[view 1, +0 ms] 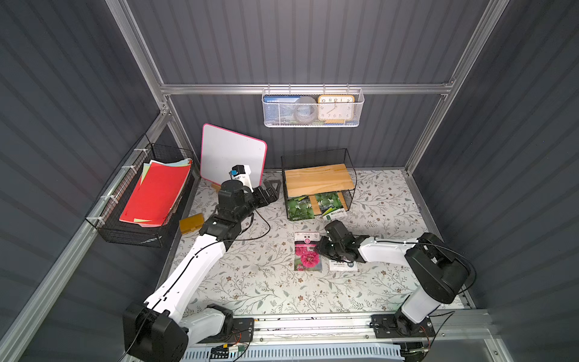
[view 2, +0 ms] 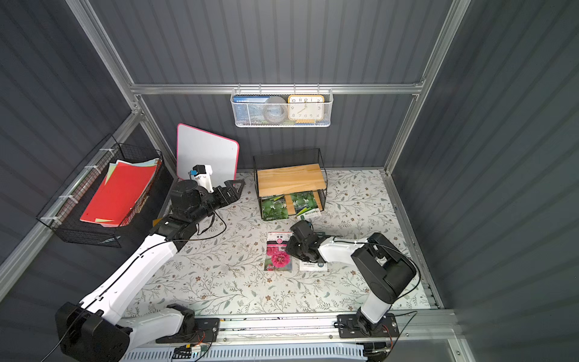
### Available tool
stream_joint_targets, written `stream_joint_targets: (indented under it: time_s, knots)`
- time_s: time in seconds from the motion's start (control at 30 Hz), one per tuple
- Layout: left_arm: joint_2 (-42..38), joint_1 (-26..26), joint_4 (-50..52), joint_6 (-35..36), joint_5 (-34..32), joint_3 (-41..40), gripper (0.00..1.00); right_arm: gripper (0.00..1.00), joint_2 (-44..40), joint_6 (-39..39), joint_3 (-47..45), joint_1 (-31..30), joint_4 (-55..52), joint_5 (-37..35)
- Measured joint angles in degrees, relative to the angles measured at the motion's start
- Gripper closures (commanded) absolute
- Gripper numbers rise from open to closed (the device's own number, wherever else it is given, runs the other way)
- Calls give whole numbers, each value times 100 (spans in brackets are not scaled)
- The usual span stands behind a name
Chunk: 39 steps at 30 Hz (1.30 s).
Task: Take the seed bag off the shelf
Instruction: Place the seed packet at the center of the board, then pick up the seed packet from the shelf.
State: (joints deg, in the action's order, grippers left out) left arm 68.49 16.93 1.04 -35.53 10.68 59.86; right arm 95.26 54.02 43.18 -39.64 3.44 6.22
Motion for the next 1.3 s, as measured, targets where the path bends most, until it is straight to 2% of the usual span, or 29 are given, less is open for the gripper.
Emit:
stream_joint_targets:
  time_s: [0.1,0.2,0.37,0.43,0.6,0.8,0.97,1.1,1.3]
  knots:
    - [0,0,0,2,0,0,0,64,-50,-9,0,0,-87,-11]
    - [0,0,0,2,2,0,0,57,-166,-59,0,0,-319,-44]
    - [0,2,2,0,0,0,0,37,-654,-229,11,0,-914,-203]
    - [-11,2,2,0,2,0,0,34,-918,-282,63,0,-1139,-306]
    - [-184,168,7,-7,-28,0,0,34,-1665,-420,251,13,-1652,-697]
    - [-247,997,87,-35,-313,13,0,43,-2387,-684,282,391,-1956,-962]
    - [-166,1110,192,-157,-713,-42,0,46,-2271,-887,118,981,-1488,-361]
    - [-90,1104,319,-334,-1027,-42,0,48,-1871,-977,-46,1143,-809,238]
    - [297,1093,295,-417,-1001,-7,0,51,-1572,-1029,-4,1207,-485,339]
